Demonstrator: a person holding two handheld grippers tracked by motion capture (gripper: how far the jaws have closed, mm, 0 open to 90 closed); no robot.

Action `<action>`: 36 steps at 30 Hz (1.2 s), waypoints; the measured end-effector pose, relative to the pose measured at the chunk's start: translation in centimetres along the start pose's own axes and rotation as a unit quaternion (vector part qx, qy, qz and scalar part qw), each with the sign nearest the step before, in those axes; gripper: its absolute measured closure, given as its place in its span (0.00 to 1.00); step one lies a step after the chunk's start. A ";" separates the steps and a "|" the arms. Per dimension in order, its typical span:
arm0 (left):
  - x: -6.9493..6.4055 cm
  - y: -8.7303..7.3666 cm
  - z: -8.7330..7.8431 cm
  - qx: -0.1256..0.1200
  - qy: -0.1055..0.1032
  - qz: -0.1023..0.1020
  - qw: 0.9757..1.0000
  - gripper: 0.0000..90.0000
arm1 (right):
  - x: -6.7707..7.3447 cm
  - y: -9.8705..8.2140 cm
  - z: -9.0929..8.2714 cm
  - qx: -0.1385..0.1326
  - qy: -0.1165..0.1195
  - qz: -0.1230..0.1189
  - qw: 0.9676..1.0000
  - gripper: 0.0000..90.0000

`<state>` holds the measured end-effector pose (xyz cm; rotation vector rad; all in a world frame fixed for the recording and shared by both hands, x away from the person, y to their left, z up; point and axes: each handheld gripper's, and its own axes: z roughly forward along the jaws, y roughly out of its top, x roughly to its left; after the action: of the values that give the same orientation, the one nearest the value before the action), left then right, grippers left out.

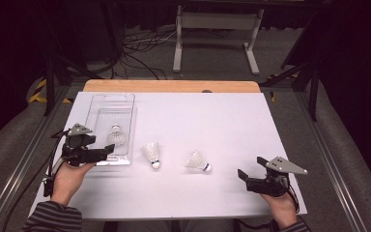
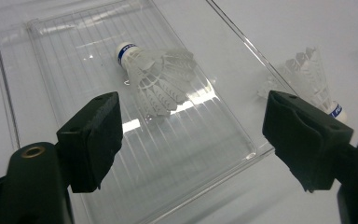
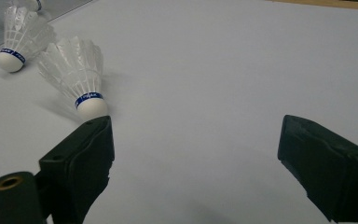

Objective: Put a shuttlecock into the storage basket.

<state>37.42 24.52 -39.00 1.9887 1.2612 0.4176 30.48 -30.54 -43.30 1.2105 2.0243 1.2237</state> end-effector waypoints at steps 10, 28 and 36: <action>0.0 -0.9 -0.3 -0.007 -0.001 -0.003 1.000 0.23 | 0.0 0.0 0.0 0.001 0.000 0.000 1.000 0.12; -0.6 -2.4 -1.2 -0.026 -0.008 -0.003 1.000 0.22 | 0.0 0.0 0.0 0.003 0.000 0.000 1.000 0.12; -1.0 -3.0 -1.4 -0.037 -0.016 -0.002 0.999 0.22 | 0.0 0.0 0.0 0.003 0.000 0.000 1.000 0.12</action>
<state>34.12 24.98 -40.11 1.9236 1.2129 0.4235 30.48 -30.49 -43.33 1.2133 2.0296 1.2197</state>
